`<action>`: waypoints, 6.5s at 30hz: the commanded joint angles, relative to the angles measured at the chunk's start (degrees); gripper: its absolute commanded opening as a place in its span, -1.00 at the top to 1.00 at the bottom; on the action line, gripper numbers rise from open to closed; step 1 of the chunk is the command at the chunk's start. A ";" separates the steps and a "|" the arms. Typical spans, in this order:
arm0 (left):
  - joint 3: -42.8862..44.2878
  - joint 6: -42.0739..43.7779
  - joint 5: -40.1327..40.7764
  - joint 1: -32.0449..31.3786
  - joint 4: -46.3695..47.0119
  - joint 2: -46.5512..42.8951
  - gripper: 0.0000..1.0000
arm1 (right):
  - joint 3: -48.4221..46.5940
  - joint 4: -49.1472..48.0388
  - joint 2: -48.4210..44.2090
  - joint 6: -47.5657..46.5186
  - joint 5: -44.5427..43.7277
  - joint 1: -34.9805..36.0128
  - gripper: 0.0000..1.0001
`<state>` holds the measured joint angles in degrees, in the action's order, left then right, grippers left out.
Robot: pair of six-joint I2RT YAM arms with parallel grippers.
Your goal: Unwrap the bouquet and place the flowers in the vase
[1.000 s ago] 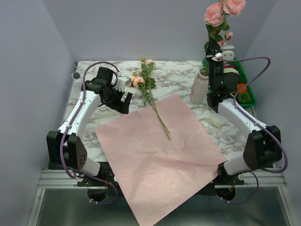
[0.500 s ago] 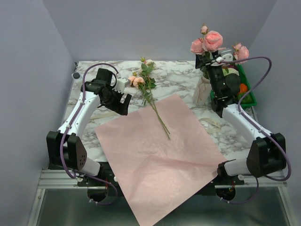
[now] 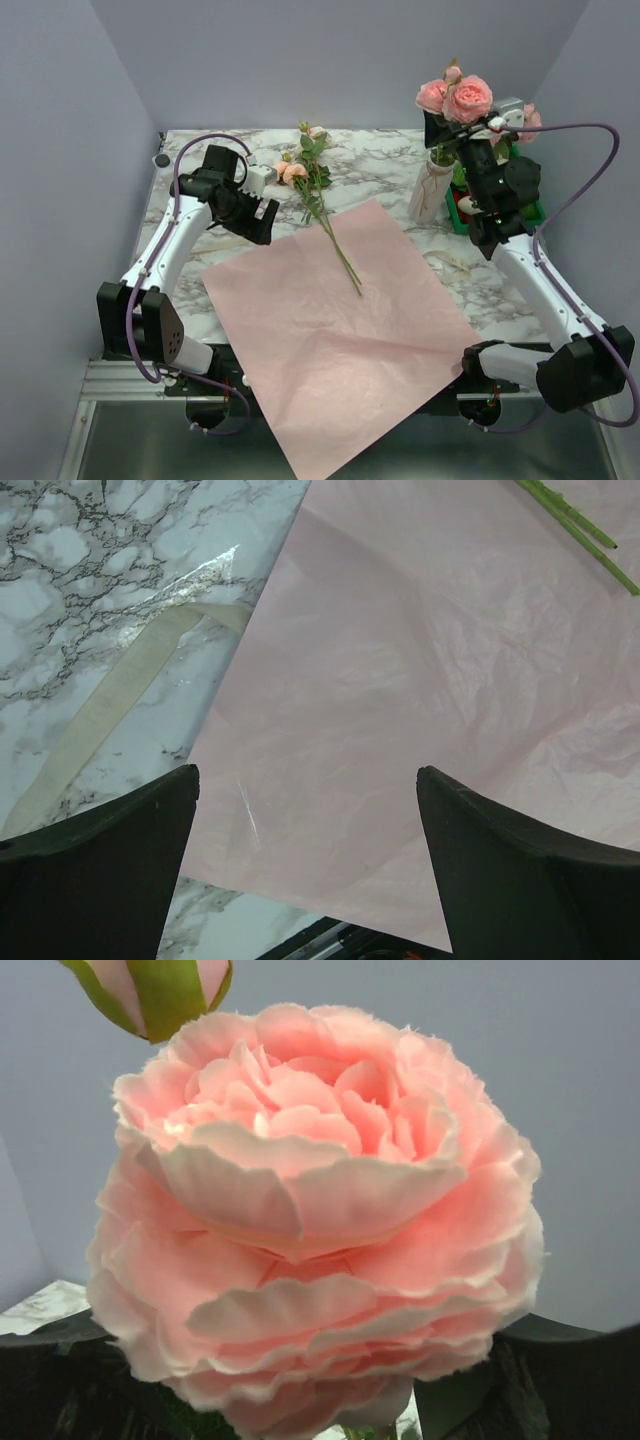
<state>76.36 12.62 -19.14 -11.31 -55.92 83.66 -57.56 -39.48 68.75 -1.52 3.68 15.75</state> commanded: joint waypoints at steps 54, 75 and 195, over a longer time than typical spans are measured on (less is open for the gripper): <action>1.60 1.26 0.68 0.32 -5.52 -0.16 -0.97 | -13.43 48.35 29.67 13.21 -6.84 26.44 0.03; 2.83 2.41 0.68 0.94 -5.95 0.98 -0.97 | -50.27 62.68 61.94 12.15 -5.53 19.67 0.35; 8.54 1.79 -4.24 3.31 -6.92 -2.62 -0.97 | -7.04 -14.57 -0.72 -12.54 -18.98 8.69 0.99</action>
<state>84.01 13.56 -21.41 -8.58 -63.09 81.23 -66.17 -48.40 68.53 -13.54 -15.70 25.41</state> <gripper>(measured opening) 0.987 0.054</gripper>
